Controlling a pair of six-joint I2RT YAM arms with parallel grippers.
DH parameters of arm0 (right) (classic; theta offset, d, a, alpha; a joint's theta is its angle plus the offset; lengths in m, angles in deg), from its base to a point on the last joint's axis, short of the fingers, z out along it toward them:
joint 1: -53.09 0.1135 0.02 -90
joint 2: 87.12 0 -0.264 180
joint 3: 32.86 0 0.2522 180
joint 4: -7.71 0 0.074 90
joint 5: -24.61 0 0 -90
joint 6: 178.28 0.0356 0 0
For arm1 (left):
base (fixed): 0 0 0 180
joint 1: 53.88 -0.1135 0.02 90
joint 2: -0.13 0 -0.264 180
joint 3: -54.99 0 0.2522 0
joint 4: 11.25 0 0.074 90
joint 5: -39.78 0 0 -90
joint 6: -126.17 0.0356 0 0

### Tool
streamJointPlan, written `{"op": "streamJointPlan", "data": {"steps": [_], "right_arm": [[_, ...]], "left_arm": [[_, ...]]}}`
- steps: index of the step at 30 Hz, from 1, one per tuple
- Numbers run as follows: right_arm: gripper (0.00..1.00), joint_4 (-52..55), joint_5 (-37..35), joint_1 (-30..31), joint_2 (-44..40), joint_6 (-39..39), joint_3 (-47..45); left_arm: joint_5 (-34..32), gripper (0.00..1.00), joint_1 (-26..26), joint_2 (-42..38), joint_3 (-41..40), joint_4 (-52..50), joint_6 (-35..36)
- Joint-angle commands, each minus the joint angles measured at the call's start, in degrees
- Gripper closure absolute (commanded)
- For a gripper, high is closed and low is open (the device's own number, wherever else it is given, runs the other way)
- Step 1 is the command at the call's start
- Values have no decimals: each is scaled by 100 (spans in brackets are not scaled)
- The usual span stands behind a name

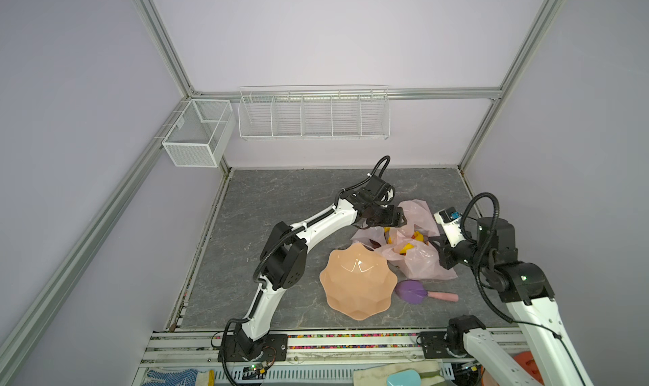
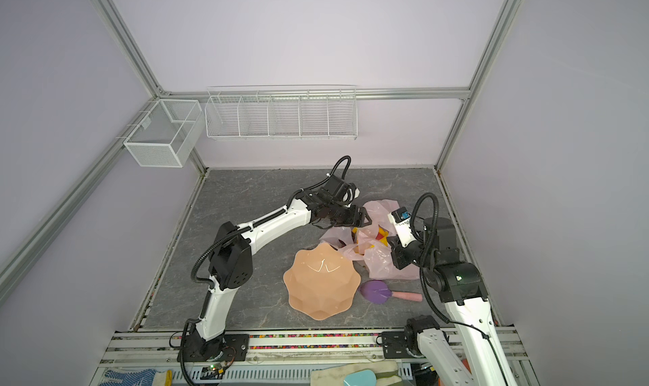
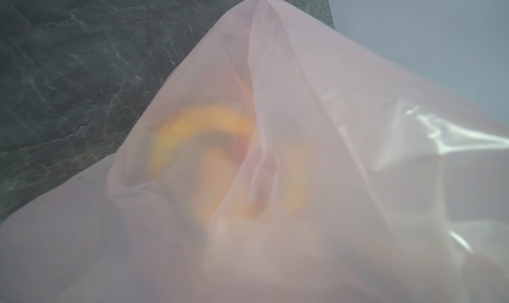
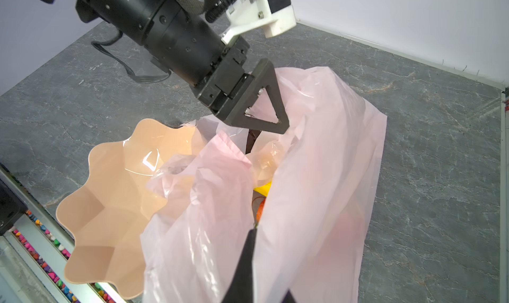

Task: Place the fruits into the plastic bag
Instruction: Pick up the plastic bag from the middle-right of the table.

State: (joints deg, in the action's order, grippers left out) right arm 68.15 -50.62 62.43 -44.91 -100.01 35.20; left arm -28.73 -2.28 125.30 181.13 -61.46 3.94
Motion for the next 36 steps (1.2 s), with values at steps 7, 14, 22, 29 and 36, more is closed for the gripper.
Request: {"op": "streamJointPlan", "data": {"steps": [7, 14, 22, 29, 36], "right_arm": [[90, -55, 48, -29, -65, 258, -34], [66, 75, -459, -29, -292, 1146, 333], [18, 533, 112, -20, -271, 2033, 1370], [15, 999, 1505, 292, 751, 2827, 2301], [15, 1203, 1072, 2082, 1570, 4825, 2286]], "left_arm": [[-296, 77, 211, 449, 554, -520, 218], [-626, 100, -114, 48, 396, -199, 305], [-5, 100, -443, -634, 62, 511, 404], [518, 100, -562, -726, 293, 4, 805], [559, 100, -667, -729, 324, -400, 1106]]}}
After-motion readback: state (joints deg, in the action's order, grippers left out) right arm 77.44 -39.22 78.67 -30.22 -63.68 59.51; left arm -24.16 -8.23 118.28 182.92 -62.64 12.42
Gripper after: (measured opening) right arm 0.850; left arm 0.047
